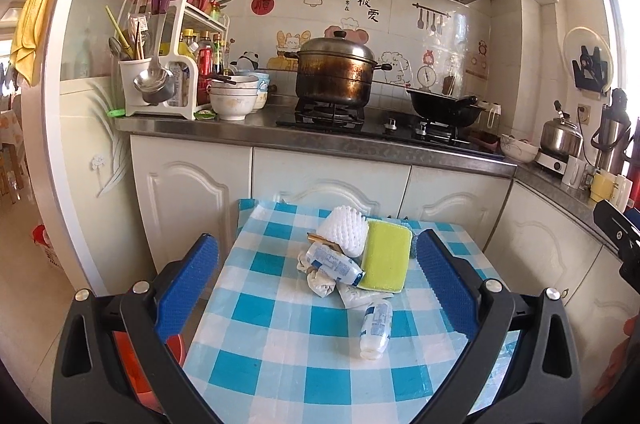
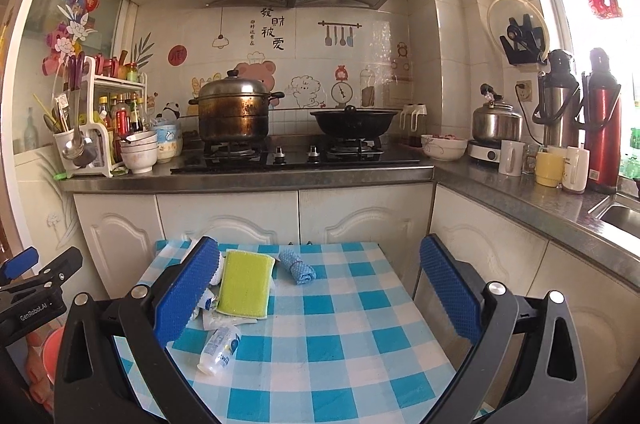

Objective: Collect trash

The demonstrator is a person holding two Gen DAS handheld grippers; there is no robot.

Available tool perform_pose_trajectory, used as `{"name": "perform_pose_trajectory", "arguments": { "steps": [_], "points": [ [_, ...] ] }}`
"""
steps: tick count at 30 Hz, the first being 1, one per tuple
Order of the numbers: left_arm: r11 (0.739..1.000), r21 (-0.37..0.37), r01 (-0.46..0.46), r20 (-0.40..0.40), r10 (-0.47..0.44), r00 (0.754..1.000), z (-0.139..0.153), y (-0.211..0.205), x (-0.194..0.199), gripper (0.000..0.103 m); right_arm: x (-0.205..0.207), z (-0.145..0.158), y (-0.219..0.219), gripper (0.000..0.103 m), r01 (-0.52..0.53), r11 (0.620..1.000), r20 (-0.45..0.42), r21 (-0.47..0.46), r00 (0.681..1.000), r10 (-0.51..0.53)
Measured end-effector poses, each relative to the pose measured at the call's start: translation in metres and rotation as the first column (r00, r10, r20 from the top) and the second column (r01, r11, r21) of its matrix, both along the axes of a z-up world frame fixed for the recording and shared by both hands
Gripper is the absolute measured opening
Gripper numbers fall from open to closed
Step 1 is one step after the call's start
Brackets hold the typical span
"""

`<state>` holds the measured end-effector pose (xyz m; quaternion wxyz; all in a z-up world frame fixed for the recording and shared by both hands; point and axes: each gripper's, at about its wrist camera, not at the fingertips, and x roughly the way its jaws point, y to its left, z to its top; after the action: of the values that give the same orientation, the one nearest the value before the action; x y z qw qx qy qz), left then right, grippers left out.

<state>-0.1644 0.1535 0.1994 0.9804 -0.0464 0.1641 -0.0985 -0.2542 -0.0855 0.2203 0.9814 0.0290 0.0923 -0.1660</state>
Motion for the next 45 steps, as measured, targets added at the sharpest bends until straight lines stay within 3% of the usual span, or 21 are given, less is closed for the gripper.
{"name": "perform_pose_trajectory", "arguments": {
  "steps": [18, 30, 34, 45],
  "points": [
    [1.000, -0.029, 0.010, 0.100, -0.007, 0.995, 0.021, 0.006, -0.028, 0.100, -0.035, 0.020, -0.022, 0.099, 0.050, 0.998, 0.117, 0.029, 0.992, -0.053],
    [0.998, 0.032, -0.060, 0.151, 0.055, 0.987, 0.002, -0.006, -0.027, 0.100, -0.039, 0.010, -0.023, 0.099, 0.048, 0.999, 0.160, -0.017, 0.986, -0.044],
    [0.995, 0.037, -0.090, 0.205, 0.080, 0.975, -0.005, -0.007, -0.030, 0.100, -0.042, 0.007, -0.024, 0.099, 0.053, 0.998, 0.194, -0.037, 0.980, -0.045],
    [0.995, 0.059, -0.083, 0.176, 0.071, 0.982, -0.019, -0.021, -0.016, 0.100, -0.036, -0.004, -0.031, 0.099, 0.044, 0.998, 0.218, -0.036, 0.975, -0.035]
  ]
}}
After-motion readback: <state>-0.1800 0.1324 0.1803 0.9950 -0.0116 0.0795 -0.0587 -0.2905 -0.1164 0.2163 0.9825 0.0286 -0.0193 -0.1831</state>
